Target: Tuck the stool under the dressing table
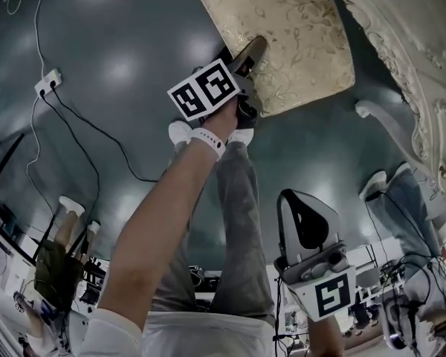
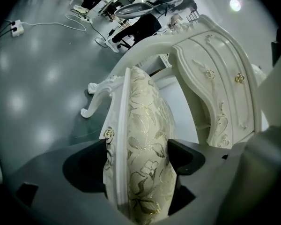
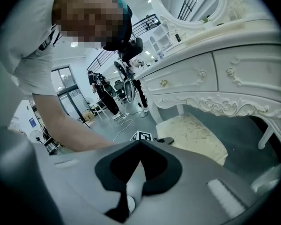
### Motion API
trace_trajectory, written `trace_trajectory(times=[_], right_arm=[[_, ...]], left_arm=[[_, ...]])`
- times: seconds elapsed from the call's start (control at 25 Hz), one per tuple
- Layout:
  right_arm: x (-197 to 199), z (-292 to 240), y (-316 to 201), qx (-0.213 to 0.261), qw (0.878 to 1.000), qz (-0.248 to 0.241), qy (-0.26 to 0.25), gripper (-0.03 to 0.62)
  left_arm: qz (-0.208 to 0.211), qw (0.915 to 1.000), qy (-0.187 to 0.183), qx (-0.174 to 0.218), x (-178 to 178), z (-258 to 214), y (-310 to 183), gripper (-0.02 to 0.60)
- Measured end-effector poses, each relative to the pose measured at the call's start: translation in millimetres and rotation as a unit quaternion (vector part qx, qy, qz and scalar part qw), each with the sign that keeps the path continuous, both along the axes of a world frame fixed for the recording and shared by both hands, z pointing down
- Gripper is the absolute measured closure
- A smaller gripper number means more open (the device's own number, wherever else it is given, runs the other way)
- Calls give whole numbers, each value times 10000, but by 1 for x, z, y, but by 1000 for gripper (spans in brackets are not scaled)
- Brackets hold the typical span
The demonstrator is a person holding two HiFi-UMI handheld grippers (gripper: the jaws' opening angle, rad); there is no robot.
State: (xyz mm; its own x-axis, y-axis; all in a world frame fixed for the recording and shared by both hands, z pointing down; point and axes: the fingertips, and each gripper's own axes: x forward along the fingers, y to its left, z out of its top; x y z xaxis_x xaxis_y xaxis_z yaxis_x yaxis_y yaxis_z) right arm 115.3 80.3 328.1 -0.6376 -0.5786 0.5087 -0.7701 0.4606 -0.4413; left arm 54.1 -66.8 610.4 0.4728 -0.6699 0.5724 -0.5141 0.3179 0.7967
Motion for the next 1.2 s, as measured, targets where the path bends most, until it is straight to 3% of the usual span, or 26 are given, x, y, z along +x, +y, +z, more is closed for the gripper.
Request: trace_trajectory(times=[0.12,0.32,0.52,1.2], right_arm=[[2,1,11,26,9999,99,-57,583],[41,3,-12,53,9995,302,-123,583],[57,4,1,10,9992,399,-26,583],[105,4,-8,98,9962,862,38,583]], left_arm=[[-188,9998,16,12,7,1,0,163],[-497,9987,45,65,54,3,-37,163],[-789,9968,37,100,57,0,-42,163],[-1121,9933,276,60,132,3,-115,163]])
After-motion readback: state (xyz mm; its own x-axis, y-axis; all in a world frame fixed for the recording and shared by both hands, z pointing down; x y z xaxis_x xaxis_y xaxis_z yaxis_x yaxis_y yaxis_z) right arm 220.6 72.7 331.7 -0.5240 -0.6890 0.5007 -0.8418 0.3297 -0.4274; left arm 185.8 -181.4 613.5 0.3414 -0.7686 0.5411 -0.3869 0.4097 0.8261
